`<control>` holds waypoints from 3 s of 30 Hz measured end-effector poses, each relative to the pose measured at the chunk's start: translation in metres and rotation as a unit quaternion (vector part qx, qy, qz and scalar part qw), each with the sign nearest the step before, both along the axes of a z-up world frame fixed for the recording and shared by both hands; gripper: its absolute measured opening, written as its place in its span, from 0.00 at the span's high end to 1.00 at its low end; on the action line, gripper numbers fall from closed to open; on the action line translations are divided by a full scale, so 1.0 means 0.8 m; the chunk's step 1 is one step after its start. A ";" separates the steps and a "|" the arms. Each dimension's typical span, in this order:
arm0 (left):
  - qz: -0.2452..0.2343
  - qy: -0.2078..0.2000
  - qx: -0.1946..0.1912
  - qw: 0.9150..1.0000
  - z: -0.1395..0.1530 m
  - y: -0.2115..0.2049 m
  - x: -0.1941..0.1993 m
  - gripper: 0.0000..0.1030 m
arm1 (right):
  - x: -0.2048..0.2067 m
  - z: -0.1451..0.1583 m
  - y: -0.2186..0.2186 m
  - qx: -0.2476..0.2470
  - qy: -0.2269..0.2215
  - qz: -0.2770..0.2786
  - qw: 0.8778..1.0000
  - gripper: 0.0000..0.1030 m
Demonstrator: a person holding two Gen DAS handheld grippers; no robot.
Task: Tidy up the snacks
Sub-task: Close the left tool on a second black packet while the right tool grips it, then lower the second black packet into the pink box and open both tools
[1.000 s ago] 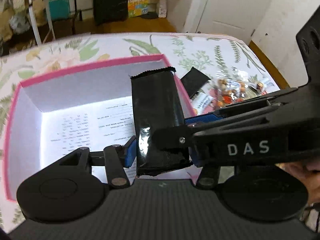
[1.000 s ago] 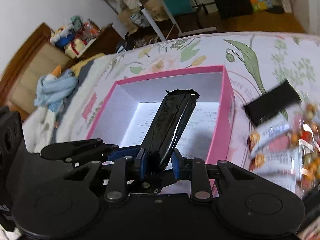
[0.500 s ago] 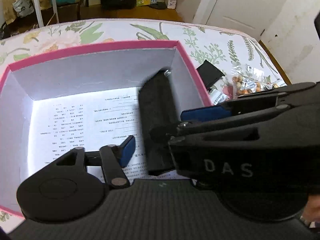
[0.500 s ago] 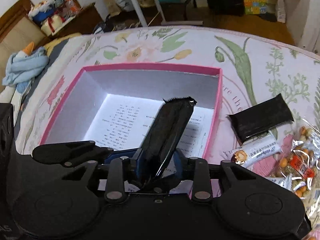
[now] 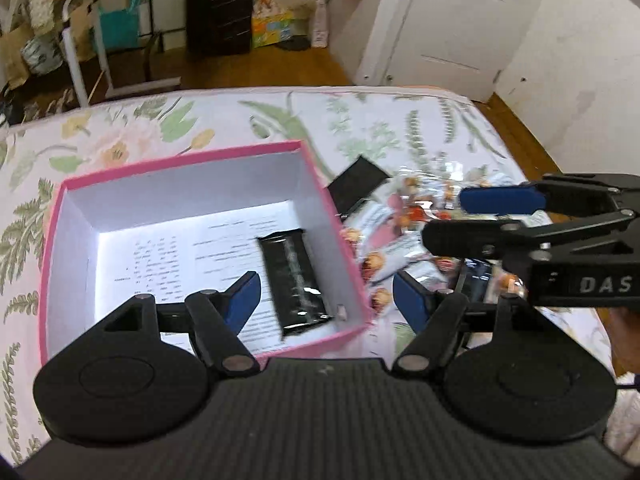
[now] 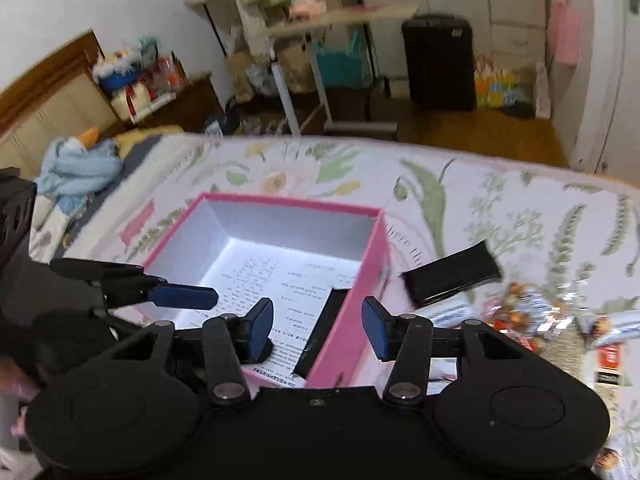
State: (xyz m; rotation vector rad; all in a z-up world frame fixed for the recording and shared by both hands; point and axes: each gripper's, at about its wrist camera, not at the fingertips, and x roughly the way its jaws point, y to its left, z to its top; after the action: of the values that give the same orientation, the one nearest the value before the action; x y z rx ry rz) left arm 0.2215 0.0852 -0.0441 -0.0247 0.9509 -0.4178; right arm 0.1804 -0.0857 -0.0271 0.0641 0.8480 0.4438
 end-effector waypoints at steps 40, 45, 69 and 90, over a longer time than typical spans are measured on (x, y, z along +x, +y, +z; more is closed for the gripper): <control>-0.092 0.137 -0.117 0.979 -0.210 -0.189 0.021 0.54 | -0.075 -0.231 -0.099 -0.018 0.081 -0.118 0.990 0.30; -0.126 0.161 -0.107 0.973 -0.209 -0.201 0.017 0.54 | -0.075 -0.236 -0.095 -0.054 0.041 -0.109 0.992 0.27; -0.122 0.158 -0.060 0.978 -0.123 -0.195 -0.042 0.53 | -0.113 -0.155 -0.068 -0.132 0.024 -0.074 0.988 0.40; -0.059 0.110 -0.067 0.990 -0.014 -0.067 -0.084 0.53 | -0.127 -0.056 0.027 -0.132 -0.030 0.019 0.991 0.41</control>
State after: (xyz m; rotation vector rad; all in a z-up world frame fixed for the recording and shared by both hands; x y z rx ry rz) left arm 0.1540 0.0315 -0.0550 -0.1392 1.1442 -0.5970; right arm 0.0790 -0.0645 -0.0718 -0.2099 0.8426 0.3642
